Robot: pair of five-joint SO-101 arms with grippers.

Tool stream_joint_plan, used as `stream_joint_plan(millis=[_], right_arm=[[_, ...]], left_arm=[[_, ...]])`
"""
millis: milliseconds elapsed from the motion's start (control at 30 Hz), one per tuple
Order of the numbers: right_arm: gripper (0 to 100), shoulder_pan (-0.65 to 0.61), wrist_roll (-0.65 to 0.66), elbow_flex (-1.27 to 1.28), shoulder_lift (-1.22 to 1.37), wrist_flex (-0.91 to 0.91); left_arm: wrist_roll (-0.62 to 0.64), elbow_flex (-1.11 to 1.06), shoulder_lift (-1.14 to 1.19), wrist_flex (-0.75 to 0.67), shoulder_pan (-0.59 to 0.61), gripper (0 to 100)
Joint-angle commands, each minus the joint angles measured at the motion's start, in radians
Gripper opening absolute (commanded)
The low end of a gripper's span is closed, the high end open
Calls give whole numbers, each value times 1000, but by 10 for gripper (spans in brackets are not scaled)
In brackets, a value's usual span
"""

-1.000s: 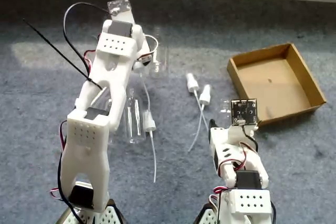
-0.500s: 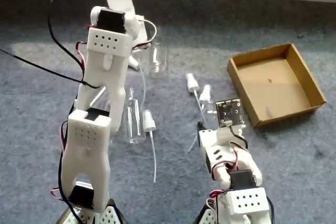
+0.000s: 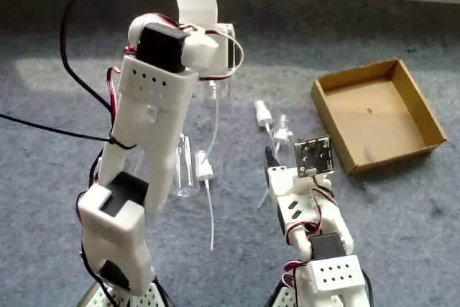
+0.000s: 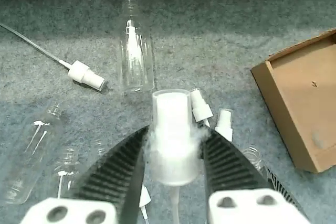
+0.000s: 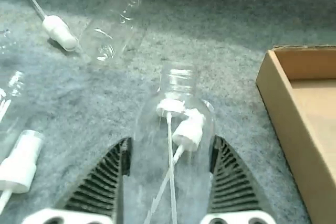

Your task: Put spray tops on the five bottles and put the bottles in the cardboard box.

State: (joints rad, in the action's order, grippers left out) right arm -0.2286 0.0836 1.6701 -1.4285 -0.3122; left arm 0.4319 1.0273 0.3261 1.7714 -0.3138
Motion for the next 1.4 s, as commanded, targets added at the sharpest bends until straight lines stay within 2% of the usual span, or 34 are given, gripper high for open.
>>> stream_joint_plan(millis=[0,200,300,467,700,933,1067,1267,1367], right_arm=[[32,-64,8,7,-10,76],[32,-228,8,8,-10,197],[32,-272,8,8,-10,257],[32,-277,2,16,-10,341],[32,-278,6,18,-8,351],[32,-275,8,73,-10,357],[29,-274,5,79,-10,357],[27,-272,5,111,-10,358],[27,-272,6,111,-10,358]], left_arm=[[-14,-70,-208,2,-61,4],[-15,-223,-397,-3,-159,4],[-15,-289,-464,-5,-171,4],[-164,-397,-547,-5,-176,4],[-172,-518,-654,-5,-185,4],[-172,-595,-753,-11,-311,4],[-170,-671,-796,-157,-352,4],[-170,-917,-852,-574,-314,4],[-170,-1032,-900,-799,-254,4]])
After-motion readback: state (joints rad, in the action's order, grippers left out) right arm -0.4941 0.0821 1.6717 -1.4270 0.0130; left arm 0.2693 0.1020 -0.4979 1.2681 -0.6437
